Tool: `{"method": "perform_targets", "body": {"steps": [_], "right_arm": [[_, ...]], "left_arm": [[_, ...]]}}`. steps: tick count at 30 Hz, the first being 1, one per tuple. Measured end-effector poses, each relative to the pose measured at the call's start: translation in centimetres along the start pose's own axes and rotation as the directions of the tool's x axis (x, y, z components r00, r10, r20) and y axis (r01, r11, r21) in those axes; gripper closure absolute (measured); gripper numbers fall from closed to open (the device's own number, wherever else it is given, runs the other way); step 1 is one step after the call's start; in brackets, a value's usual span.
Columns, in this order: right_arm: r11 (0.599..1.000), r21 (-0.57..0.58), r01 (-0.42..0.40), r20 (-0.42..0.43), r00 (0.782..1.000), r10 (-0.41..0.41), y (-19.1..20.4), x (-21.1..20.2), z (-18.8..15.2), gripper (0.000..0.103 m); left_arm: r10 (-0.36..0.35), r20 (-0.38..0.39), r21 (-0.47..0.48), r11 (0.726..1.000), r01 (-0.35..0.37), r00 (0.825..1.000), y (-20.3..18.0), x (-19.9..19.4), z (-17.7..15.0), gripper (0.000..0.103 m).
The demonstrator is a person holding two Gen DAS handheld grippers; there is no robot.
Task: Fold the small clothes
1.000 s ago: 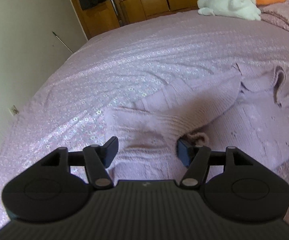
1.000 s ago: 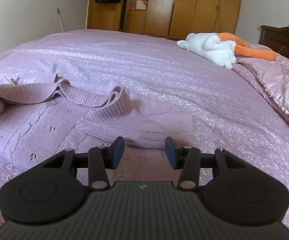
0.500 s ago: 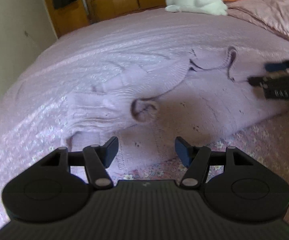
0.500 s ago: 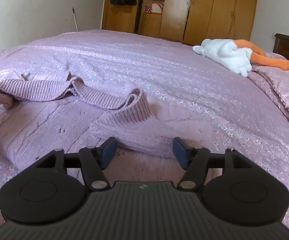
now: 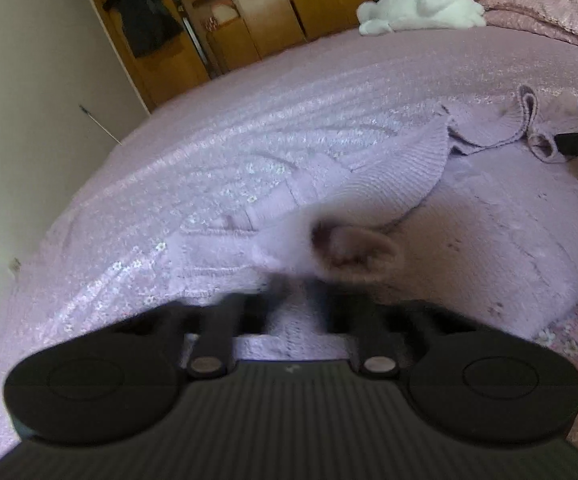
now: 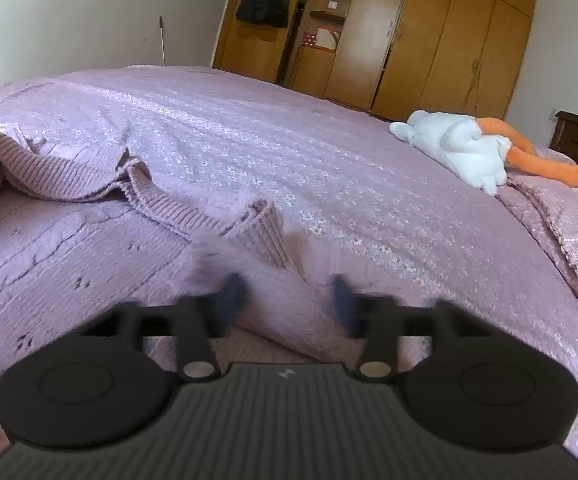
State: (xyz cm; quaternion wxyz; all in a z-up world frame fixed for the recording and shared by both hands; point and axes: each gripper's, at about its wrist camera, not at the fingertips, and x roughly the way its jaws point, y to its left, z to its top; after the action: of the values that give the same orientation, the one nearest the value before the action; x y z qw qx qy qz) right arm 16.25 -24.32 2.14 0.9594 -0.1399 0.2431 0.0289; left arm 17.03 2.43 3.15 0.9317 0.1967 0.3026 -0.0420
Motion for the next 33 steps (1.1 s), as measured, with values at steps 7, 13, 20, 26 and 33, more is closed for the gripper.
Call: {"method": "perform_targets", "body": {"steps": [7,13,20,26,33], "right_arm": [[0.986,0.128,0.109,-0.031,0.994,-0.106,-4.0,2.8,1.0,0.093],[0.955,0.268,0.124,-0.108,0.989,-0.098,-6.9,4.9,0.6,0.091],[0.923,0.369,0.113,-0.070,0.993,-0.094,-8.6,3.3,0.8,0.046],[0.889,0.458,-0.017,-0.073,0.996,0.056,-10.7,4.8,2.1,0.045],[0.934,0.349,-0.080,-0.133,0.982,0.134,-8.7,7.6,2.3,0.088]], "left_arm": [[0.122,0.012,-0.025,0.992,-0.121,0.993,4.4,2.8,2.4,0.090],[0.160,-0.066,-0.101,0.981,-0.166,0.985,7.6,6.4,3.3,0.088],[0.118,-0.104,-0.179,0.975,-0.136,0.988,9.1,7.1,2.8,0.080],[0.094,-0.101,-0.172,0.979,-0.111,0.990,9.0,6.0,2.3,0.072],[0.051,-0.108,-0.220,0.973,-0.073,0.993,8.5,4.1,1.5,0.072]]}}
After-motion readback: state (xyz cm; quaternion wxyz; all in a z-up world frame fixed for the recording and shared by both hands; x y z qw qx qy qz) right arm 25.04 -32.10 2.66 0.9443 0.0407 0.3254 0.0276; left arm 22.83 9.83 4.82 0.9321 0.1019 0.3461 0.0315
